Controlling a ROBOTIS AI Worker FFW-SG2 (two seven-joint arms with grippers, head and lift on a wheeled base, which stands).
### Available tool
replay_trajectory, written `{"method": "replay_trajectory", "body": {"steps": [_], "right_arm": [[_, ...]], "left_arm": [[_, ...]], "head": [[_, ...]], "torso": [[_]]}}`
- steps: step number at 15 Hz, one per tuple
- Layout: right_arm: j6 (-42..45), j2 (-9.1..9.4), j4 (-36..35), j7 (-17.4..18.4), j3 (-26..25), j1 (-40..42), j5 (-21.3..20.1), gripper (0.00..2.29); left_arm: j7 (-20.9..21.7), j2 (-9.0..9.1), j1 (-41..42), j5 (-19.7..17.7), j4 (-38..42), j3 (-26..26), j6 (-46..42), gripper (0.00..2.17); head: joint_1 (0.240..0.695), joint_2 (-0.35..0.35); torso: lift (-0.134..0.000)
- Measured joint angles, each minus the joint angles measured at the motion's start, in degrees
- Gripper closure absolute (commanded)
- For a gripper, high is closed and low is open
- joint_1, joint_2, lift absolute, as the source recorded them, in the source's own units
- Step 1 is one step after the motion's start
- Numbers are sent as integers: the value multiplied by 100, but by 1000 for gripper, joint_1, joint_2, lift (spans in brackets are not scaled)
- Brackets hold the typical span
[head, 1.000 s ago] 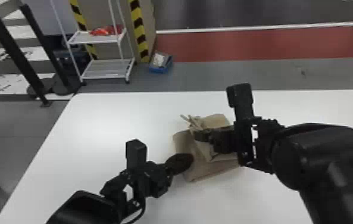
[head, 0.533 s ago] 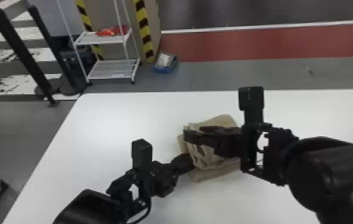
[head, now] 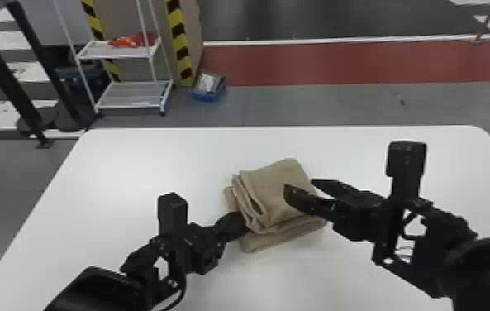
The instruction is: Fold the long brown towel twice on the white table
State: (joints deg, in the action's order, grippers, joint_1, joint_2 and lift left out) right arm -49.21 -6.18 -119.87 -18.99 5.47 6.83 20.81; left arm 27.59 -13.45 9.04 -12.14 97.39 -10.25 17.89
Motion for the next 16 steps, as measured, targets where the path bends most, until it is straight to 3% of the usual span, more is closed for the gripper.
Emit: {"method": "replay_trajectory", "body": {"steps": [2, 4, 11, 16], "right_arm": [[728, -211, -124, -151, -200, 438, -62, 2250], [1181, -297, -312, -198, -309, 897, -237, 2250], [2188, -318, -176, -538, -366, 1721, -363, 2250], [2167, -416, 338, -632, -408, 1598, -386, 2250]], "left_arm": [[0, 0, 0, -6, 15, 4, 0, 2142], [-6, 0, -5, -7, 20, -2, 0, 2142], [-6, 0, 20, -6, 24, 14, -26, 2142], [0, -7, 77, -7, 91, 43, -68, 2138]], "head": [[695, 15], [695, -8], [695, -21], [695, -33]], "torso": [[-123], [-123], [-123], [-123]]}}
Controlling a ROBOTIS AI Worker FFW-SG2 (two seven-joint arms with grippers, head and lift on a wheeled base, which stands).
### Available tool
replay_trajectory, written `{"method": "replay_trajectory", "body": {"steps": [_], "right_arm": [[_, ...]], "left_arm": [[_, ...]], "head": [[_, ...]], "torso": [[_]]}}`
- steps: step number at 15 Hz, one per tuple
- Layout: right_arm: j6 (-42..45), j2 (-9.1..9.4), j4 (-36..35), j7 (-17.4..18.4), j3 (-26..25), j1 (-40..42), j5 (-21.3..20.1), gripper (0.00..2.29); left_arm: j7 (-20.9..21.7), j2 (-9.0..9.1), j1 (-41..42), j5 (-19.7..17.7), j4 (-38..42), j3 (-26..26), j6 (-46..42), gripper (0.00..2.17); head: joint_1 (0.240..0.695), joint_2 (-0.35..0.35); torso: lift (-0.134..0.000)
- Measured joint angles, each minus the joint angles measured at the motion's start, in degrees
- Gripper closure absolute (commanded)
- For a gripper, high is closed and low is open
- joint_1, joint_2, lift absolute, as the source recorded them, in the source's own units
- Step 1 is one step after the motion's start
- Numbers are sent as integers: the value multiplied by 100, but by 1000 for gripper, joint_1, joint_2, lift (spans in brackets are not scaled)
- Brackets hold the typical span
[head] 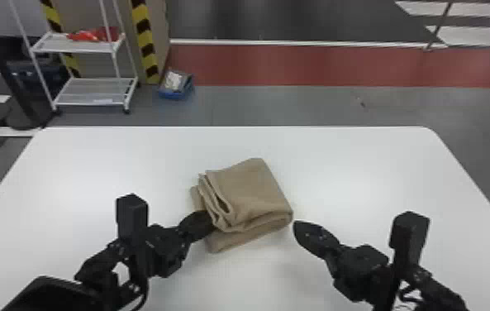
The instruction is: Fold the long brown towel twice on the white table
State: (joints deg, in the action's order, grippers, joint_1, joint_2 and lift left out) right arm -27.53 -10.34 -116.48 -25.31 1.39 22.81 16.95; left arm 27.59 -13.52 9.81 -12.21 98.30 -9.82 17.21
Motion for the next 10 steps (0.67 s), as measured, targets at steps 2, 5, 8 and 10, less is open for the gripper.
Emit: {"method": "replay_trajectory", "body": {"steps": [2, 5, 8, 10], "right_arm": [[-37, -2, 320, -1, 71, -247, -10, 2250], [-210, 33, 631, 45, 190, -575, -54, 2250], [-535, 165, 1067, 149, 383, -1073, -260, 2250], [-651, 235, 1287, 223, 461, -1346, -370, 2250]], "left_arm": [[1, -8, 6, -2, 30, 4, -2, 2138], [7, -26, 50, -15, 79, 31, -2, 2138], [37, -28, 159, -19, 168, 114, -2, 2142], [62, -42, 295, -20, 309, 203, -2, 2138]], "head": [[695, -33], [695, -24], [695, -2], [695, 7]], "torso": [[-123], [-123], [-123], [-123]]}}
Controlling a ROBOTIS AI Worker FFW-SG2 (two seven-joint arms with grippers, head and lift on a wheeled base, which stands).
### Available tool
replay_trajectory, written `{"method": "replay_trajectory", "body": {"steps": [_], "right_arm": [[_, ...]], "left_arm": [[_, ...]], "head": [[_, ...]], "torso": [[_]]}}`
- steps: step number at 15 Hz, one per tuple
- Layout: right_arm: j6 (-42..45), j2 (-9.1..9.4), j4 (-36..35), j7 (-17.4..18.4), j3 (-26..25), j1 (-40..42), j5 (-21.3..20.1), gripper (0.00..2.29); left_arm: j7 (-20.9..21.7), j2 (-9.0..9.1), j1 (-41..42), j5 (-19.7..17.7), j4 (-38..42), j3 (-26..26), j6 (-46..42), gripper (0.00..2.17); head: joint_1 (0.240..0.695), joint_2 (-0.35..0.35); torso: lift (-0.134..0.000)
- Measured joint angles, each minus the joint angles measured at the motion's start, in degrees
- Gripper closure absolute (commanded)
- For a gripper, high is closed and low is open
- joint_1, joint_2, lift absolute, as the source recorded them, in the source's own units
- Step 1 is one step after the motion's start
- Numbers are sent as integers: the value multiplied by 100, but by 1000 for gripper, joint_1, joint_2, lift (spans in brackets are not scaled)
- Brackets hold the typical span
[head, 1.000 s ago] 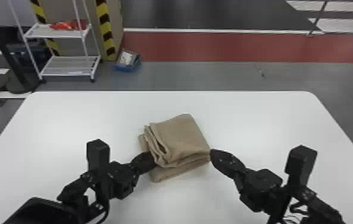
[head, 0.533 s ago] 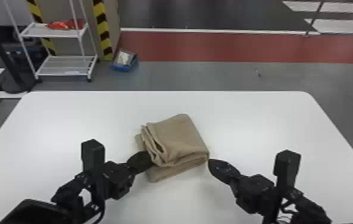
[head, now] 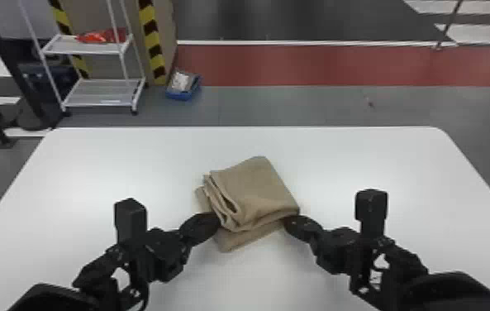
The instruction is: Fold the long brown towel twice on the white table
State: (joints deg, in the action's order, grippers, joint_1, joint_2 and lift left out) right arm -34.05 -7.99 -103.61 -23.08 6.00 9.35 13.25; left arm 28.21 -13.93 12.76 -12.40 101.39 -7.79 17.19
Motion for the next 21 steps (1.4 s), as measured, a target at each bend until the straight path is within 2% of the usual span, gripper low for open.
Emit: {"method": "replay_trajectory", "body": {"steps": [5, 10, 17, 19, 21], "right_arm": [[-515, 41, 710, 134, 119, -988, -250, 2250], [-475, 331, 1745, 128, 493, -2045, -734, 2250], [116, 694, 2688, 54, 899, -2940, -1225, 2250], [200, 709, 2784, -32, 900, -3005, -1280, 2250], [209, 675, 2784, -146, 662, -2876, -1267, 2250]], "left_arm": [[72, -24, 746, -90, 848, 640, -45, 2142], [70, -13, 1189, -348, 1327, 1163, -326, 2138], [79, -13, 1247, -403, 1357, 1236, -380, 2138], [107, -16, 1263, -403, 1371, 1250, -380, 2138], [142, -25, 1234, -426, 1360, 1289, -369, 2138]], "head": [[695, 40], [695, 115], [695, 163], [695, 167], [695, 152]], "torso": [[-123], [-123], [-123], [-123], [-123]]}}
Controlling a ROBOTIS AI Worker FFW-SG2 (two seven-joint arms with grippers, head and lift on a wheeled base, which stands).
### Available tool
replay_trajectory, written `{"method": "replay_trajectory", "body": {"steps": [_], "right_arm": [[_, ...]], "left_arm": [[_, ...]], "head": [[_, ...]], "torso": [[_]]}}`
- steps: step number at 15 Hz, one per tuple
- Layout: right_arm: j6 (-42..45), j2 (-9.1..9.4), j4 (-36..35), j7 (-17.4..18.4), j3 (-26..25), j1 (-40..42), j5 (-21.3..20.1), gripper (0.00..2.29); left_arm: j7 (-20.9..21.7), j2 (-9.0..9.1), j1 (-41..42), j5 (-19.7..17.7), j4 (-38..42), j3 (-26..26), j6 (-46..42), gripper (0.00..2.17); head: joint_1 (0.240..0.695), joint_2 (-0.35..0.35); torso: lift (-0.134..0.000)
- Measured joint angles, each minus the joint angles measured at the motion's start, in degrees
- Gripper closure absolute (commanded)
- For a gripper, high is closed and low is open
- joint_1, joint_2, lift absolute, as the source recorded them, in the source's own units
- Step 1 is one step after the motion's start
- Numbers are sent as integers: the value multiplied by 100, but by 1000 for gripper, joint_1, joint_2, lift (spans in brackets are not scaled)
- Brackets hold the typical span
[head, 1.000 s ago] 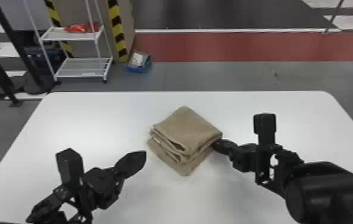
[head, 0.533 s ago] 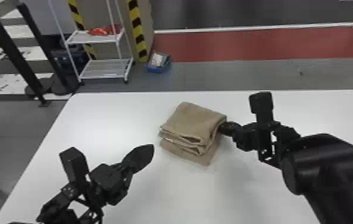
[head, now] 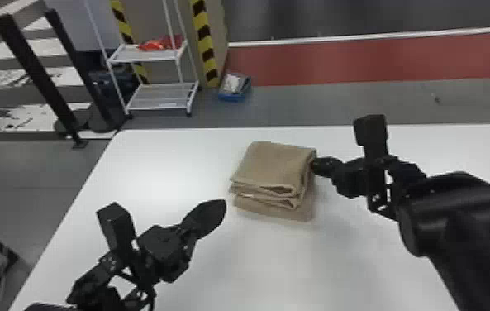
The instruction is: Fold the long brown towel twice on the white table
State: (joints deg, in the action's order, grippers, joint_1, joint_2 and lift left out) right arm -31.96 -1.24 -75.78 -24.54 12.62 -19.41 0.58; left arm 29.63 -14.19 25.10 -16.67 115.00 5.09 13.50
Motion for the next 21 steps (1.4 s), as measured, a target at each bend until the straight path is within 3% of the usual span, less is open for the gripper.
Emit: {"method": "replay_trajectory", "body": {"steps": [6, 9, 13, 16, 21], "right_arm": [[-116, -143, -1022, -171, -482, 716, 136, 2250], [477, -69, -1288, -48, -82, 808, 292, 2250], [1537, 114, -393, 394, 889, 463, 87, 2250], [2000, 123, 537, 383, 1179, 133, -85, 2250], [1954, 124, 676, 25, 1242, 155, -13, 2250]], "left_arm": [[15, -5, -143, -50, -123, 16, 28, 2138], [22, -5, -228, -84, -277, 4, 9, 2138], [40, -18, -191, -123, -343, 49, -112, 2138], [42, -23, -182, -166, -373, 129, -190, 2142], [-66, -23, -284, -194, -507, 216, -278, 2142]], "head": [[695, 120], [695, 172], [695, 246], [695, 275], [695, 304]], "torso": [[-123], [-123], [-123], [-123], [-123]]}}
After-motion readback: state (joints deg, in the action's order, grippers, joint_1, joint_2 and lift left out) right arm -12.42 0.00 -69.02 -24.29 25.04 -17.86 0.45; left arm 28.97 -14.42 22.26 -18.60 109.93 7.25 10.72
